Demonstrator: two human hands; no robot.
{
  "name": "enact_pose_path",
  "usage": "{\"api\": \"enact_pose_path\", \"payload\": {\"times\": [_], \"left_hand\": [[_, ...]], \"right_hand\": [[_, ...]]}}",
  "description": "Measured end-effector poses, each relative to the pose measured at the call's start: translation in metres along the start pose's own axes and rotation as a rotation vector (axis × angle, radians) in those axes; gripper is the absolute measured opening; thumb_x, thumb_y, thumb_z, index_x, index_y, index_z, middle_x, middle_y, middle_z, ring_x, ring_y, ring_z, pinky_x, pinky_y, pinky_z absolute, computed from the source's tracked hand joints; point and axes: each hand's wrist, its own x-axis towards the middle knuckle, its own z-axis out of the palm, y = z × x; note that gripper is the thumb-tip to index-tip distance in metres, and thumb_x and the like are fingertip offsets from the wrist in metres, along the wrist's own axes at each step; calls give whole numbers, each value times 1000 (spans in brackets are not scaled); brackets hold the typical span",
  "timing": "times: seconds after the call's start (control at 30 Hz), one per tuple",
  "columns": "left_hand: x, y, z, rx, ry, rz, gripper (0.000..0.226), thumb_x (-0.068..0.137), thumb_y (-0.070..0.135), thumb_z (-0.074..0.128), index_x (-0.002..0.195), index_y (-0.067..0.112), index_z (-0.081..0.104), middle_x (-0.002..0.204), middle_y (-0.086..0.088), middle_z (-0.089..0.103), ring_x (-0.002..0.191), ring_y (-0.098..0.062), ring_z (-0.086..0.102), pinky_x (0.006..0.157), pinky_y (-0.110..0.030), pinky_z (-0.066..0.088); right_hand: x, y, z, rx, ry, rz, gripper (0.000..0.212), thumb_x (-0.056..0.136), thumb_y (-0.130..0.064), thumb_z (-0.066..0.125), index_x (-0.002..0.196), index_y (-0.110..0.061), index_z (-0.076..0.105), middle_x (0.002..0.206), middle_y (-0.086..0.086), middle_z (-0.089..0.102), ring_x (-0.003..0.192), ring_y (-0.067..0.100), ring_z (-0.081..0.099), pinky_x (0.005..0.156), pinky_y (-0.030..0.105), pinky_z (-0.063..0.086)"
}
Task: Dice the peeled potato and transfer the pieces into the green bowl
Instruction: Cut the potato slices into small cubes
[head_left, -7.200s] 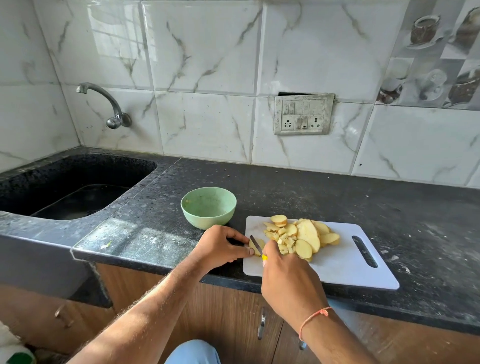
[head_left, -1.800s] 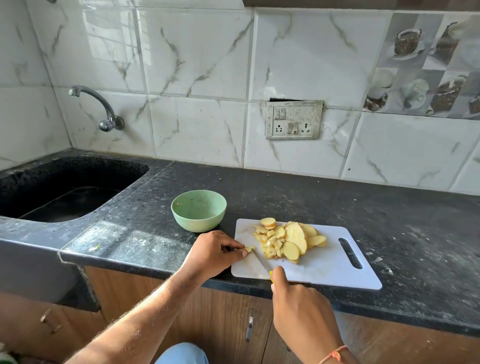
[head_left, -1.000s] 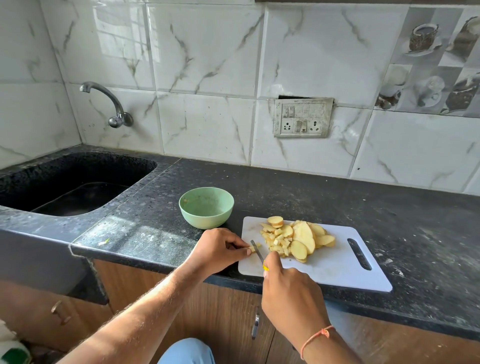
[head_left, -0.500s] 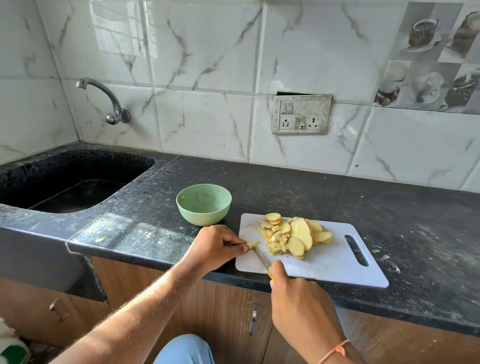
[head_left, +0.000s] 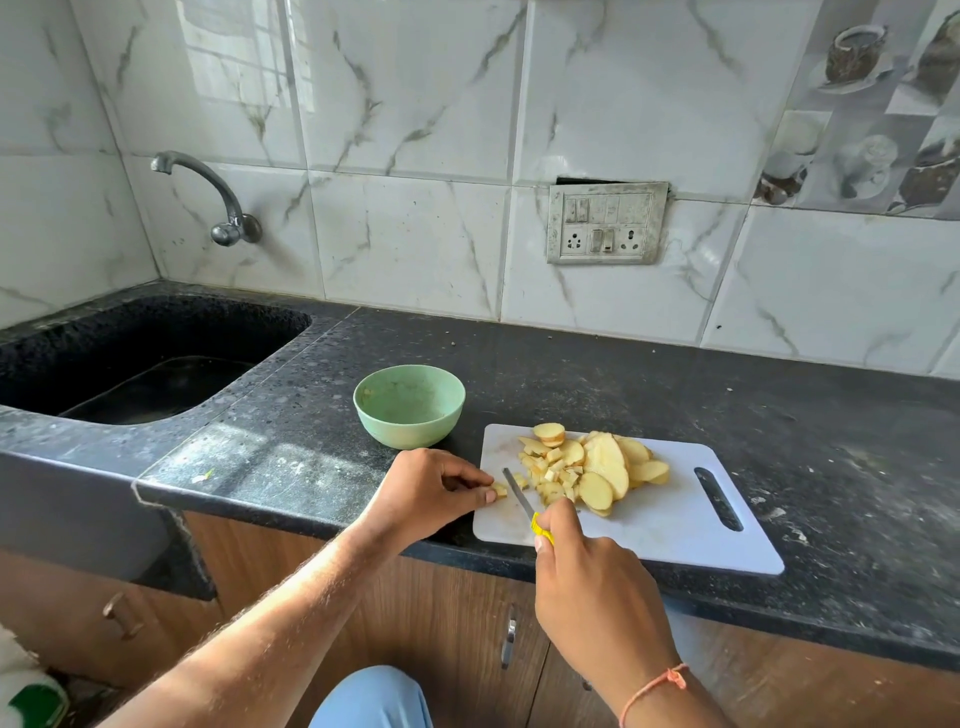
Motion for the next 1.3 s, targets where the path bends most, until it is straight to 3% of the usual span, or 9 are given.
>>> {"api": "enact_pose_path", "payload": {"times": [0.1, 0.2, 0.37, 0.67, 0.77, 0.83, 1.03, 1.3], "left_hand": [[0, 0, 1, -5, 6, 3, 17, 79, 42, 92, 94, 37, 86, 86, 22, 76, 79, -4, 69, 69, -13, 50], [1, -2, 2, -14, -10, -10, 17, 78, 41, 92, 92, 37, 84, 84, 22, 76, 76, -3, 69, 70, -16, 53], [1, -4, 1, -42, -49, -13, 43, 78, 42, 92, 118, 39, 75, 89, 15, 75, 78, -1, 68, 72, -11, 51], [1, -3, 4, 0, 24, 12, 16, 79, 40, 92, 91, 34, 85, 87, 15, 73, 79, -1, 67, 68, -10, 48], [0, -3, 4, -12, 19, 35, 11, 80, 39, 91, 89, 36, 86, 87, 15, 75, 80, -4, 68, 69, -12, 48], [1, -4, 4, -25, 4, 43, 11, 80, 37, 91, 90, 35, 86, 88, 15, 75, 81, -4, 69, 70, -12, 48], [5, -5, 2, -14, -27, 44, 9, 82, 35, 91, 90, 35, 86, 90, 16, 75, 82, -4, 69, 69, -10, 45], [2, -3, 6, -6, 18, 43, 5, 83, 36, 89, 87, 36, 86, 87, 17, 75, 83, -6, 70, 76, -22, 54]], "right_hand": [[-1, -6, -2, 27, -20, -8, 24, 109, -38, 29, 132, -32, 33, 68, -9, 46, 55, 15, 43, 43, 28, 22], [-2, -7, -3, 17, -45, 2, 22, 109, -38, 29, 130, -32, 33, 66, -9, 42, 52, 12, 39, 43, 28, 21], [0, -8, -6, 15, -47, 13, 23, 109, -37, 30, 131, -31, 34, 70, -8, 46, 52, 12, 37, 43, 29, 21], [0, -14, -6, -8, -32, 26, 31, 109, -36, 32, 139, -28, 36, 73, -6, 52, 56, 16, 39, 43, 28, 18], [1, -15, -2, -24, -59, 15, 28, 109, -34, 31, 136, -26, 34, 69, -8, 45, 49, 11, 32, 43, 28, 18], [2, -15, 1, -38, -55, 8, 29, 108, -30, 32, 136, -24, 35, 71, -6, 50, 49, 11, 31, 43, 28, 16], [16, -19, 12, 1, -82, -19, 26, 106, -23, 37, 131, -22, 31, 82, 2, 62, 66, 26, 52, 44, 29, 22], [-9, -6, 8, -20, -136, -133, 24, 107, -27, 33, 128, -25, 23, 72, -3, 51, 59, 24, 45, 44, 31, 22]]}}
